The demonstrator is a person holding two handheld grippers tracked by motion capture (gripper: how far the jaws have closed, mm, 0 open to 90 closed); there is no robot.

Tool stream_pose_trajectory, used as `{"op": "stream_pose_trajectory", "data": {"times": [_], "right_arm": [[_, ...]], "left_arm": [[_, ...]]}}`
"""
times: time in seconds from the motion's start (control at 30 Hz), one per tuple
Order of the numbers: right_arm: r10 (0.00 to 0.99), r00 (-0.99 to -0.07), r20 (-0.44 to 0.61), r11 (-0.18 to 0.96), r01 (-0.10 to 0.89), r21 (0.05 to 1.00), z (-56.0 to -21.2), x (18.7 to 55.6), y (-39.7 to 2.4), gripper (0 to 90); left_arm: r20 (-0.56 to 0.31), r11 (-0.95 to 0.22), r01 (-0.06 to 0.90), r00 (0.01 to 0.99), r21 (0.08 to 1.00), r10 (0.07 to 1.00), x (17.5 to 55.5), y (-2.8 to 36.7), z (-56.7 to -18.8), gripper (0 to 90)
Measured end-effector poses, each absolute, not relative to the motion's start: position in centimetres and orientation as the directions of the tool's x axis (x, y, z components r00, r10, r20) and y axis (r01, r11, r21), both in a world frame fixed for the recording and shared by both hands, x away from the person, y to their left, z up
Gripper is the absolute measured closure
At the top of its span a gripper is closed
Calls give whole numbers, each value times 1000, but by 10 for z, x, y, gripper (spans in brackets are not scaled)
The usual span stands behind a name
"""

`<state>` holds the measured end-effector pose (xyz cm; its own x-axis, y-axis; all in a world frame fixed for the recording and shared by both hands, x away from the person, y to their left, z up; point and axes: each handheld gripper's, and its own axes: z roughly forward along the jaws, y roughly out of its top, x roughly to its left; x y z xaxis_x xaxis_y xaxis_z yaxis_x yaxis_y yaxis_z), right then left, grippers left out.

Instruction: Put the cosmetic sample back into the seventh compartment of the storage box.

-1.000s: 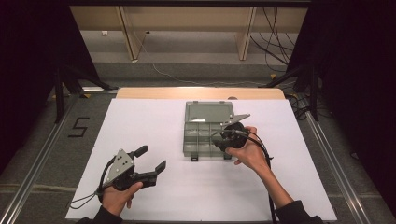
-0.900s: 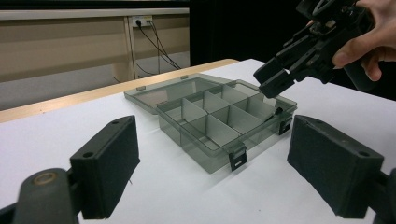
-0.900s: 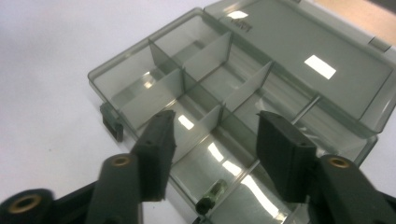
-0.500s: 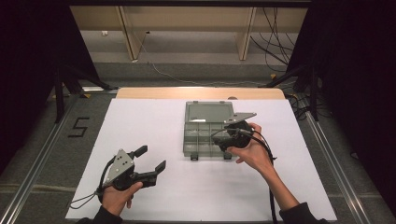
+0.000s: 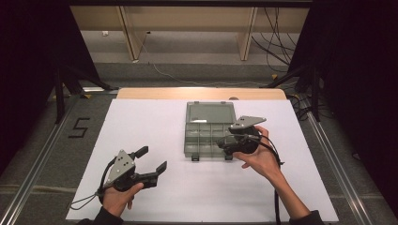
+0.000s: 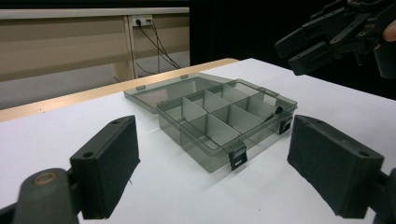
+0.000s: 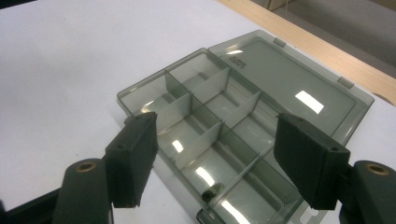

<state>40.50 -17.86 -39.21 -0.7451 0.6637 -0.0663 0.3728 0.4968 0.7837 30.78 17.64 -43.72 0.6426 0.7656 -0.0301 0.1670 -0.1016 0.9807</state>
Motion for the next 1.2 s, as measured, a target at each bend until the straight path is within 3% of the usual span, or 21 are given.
{"op": "stream_pose_trajectory", "data": {"times": [0.07, 0.13, 1.2], "right_arm": [[688, -725, -42, 483, 414, 772, -391, 401, -179, 311], [666, -744, -63, 492, 374, 786, -391, 401, -182, 300], [670, -741, -46, 397, 305, 866, -384, 365, -204, 275]], "left_arm": [[-30, -102, 167, 643, 981, 765, 308, 176, -437, 156], [-30, -102, 167, 643, 981, 765, 308, 176, -437, 156], [-32, -103, 168, 654, 980, 756, 308, 175, -438, 156]]}}
